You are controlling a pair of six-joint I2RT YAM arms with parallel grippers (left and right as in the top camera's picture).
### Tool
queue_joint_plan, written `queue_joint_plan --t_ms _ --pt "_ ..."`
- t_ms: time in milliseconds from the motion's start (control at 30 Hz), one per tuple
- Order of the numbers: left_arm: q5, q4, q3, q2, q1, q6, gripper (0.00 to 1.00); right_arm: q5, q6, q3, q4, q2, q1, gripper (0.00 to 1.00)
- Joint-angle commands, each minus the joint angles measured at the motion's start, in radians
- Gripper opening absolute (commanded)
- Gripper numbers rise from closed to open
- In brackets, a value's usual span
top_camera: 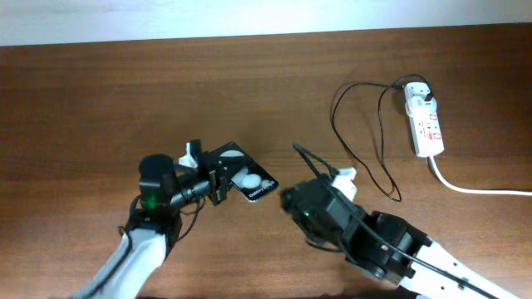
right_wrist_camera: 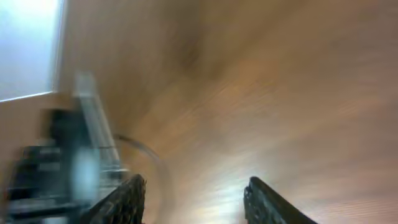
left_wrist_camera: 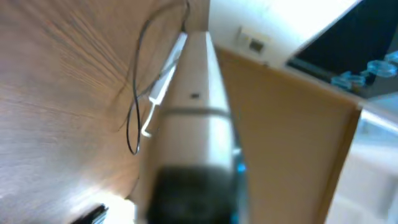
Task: Plug charger to phone and switch on socket
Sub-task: 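Release the right gripper and hold the phone upright with left gripper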
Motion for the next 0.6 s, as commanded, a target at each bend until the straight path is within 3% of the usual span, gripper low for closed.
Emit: queue_joint_plan --t_ms 0,167,233,367,567 --pt "0.253 0.092 0.136 0.203 0.014 -0.013 0.00 0.116 -0.058 -0.025 -0.135 -0.066 0.004 0.55" --pt "0.526 0.132 0.326 0.412 -0.005 -0.036 0.00 0.219 -0.058 -0.025 -0.359 -0.193 0.004 0.58" --pt "0.575 0.134 0.333 0.411 -0.013 -0.055 0.00 0.249 -0.058 -0.025 -0.451 -0.238 0.005 0.67" --pt "0.694 0.132 0.333 0.409 -0.018 -0.124 0.00 0.251 -0.058 -0.025 -0.599 -0.281 0.005 0.76" --pt "0.708 0.132 0.333 0.409 -0.018 -0.205 0.00 0.232 -0.058 -0.025 -0.661 -0.279 0.005 0.83"
